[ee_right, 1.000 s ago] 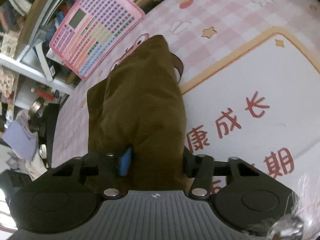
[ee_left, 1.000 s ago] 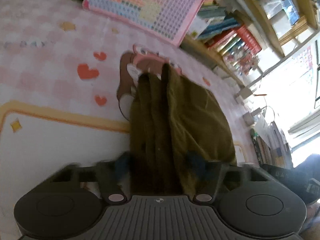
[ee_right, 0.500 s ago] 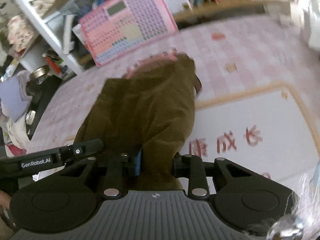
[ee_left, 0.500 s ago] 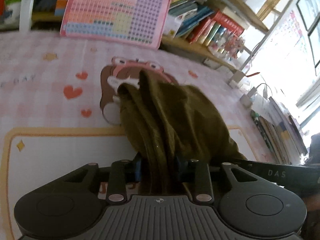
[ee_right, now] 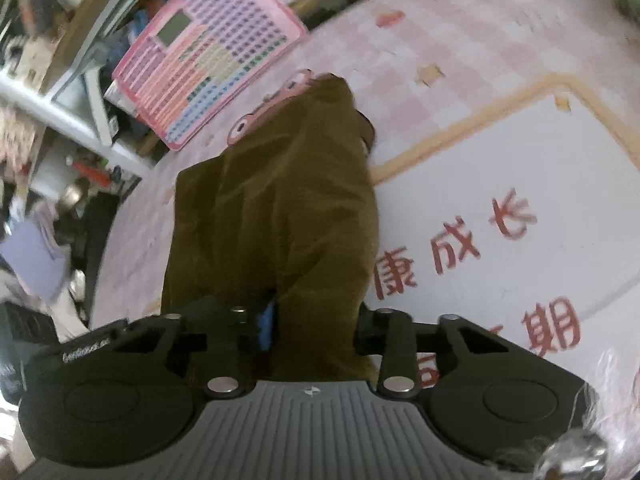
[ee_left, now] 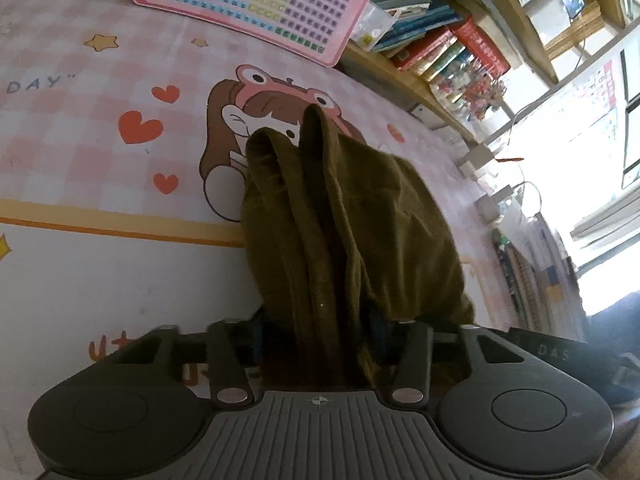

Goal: Fold clothes

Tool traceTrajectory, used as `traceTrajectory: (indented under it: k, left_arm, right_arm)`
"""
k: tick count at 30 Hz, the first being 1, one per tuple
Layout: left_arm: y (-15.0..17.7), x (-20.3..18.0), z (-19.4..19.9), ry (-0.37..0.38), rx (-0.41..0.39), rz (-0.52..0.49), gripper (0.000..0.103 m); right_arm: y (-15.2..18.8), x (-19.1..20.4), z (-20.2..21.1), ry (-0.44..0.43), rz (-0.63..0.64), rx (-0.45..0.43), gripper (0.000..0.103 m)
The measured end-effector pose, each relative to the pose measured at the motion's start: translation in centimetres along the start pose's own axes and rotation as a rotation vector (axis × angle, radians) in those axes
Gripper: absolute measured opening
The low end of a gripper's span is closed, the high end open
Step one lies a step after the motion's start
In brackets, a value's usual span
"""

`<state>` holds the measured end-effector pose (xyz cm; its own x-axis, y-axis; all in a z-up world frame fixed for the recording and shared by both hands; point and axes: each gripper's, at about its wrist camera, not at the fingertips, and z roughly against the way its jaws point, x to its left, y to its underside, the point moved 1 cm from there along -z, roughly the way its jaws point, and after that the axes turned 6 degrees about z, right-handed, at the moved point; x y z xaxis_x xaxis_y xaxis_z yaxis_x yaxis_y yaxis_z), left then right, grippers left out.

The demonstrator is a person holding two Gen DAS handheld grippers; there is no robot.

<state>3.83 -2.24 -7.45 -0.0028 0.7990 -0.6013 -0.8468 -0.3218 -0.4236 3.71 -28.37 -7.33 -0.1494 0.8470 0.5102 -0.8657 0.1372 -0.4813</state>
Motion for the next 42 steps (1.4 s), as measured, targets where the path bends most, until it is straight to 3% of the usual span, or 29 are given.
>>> traceTrajectory:
  k: [5, 9, 15, 28, 42]
  left_arm:
    - [0.3, -1.3, 1.5, -0.006, -0.056, -0.062, 0.028]
    - [0.4, -2.3, 3.3, 0.000, -0.116, -0.110, 0.028]
    - [1.2, -3.6, 4.0, -0.038, -0.150, -0.150, 0.028]
    - [3.1, -7.0, 4.0, -0.150, -0.216, -0.110, 0.028]
    - [6.3, -11.1, 1.2, -0.204, -0.170, -0.112, 0.028]
  right_arm:
    - [0.4, 3.6, 2.1, 0.054, 0.201, -0.094, 0.024]
    - [0.7, 5.0, 3.8, 0.046, 0.269, -0.153, 0.024]
    - [1.0, 5.6, 4.7, 0.041, 0.318, -0.167, 0.024]
    - [-0.5, 3.0, 6.1, -0.078, 0.411, -0.141, 0.024]
    - [0.4, -2.6, 8.6, -0.118, 0.371, -0.102, 0.024]
